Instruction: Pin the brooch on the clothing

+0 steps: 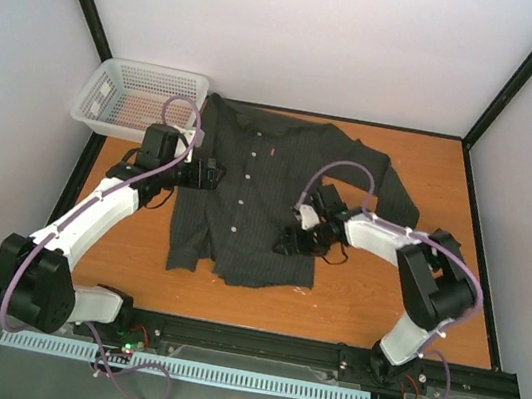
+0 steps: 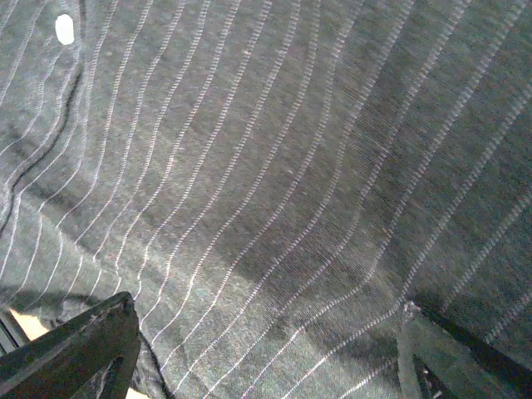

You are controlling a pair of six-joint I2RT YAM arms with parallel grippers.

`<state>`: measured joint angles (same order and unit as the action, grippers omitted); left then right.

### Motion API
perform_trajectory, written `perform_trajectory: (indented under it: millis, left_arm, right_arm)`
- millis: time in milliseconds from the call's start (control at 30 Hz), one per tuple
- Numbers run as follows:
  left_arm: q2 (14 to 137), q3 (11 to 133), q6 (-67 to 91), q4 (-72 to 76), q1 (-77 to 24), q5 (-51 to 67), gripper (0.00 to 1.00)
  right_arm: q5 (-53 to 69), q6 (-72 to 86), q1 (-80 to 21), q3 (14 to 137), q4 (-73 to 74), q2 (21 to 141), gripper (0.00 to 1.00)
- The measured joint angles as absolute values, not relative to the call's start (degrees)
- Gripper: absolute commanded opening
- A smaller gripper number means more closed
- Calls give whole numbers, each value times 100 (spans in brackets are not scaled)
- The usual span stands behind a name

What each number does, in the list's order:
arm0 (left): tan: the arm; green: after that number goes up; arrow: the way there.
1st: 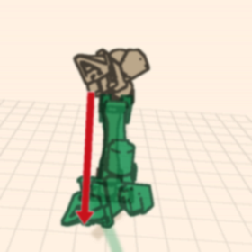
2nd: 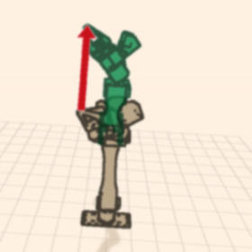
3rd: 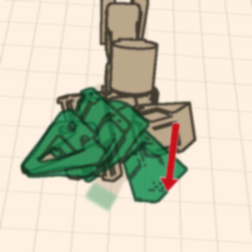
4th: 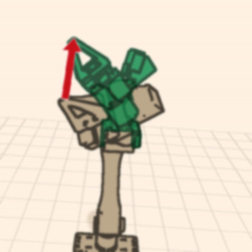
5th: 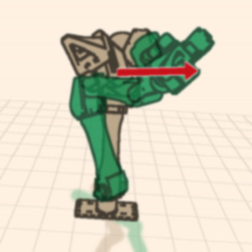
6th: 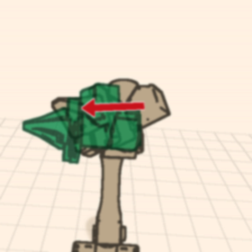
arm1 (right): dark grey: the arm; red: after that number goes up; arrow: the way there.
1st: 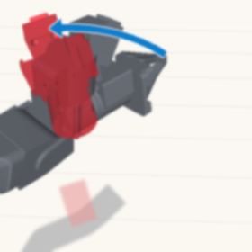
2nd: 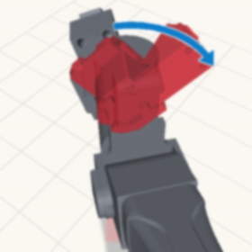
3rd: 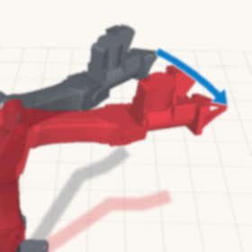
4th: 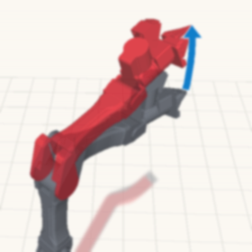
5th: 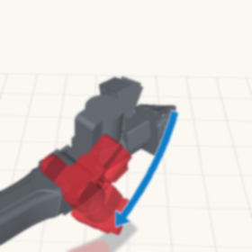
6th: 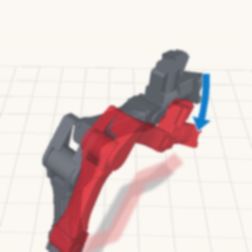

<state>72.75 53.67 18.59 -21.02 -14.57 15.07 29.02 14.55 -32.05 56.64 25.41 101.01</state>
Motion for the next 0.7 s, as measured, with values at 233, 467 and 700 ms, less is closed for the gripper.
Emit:
perform_trajectory:
  millis: [233,467,700]
  left_arm:
    - [7183,5304,1905,-2394,-1457,1509,100]
    - [7244,5065,2314,-3162,-1599,2016,95]
    - [7207,4539,3218,-4139,-2967,2038,89]
  right_arm:
    - [2078,1990,-2810,4200,3378,8055,100]
    - [2383,1780,-2936,4945,3179,7898,100]
    - [2571,1573,-2939,5280,2685,8582,100]
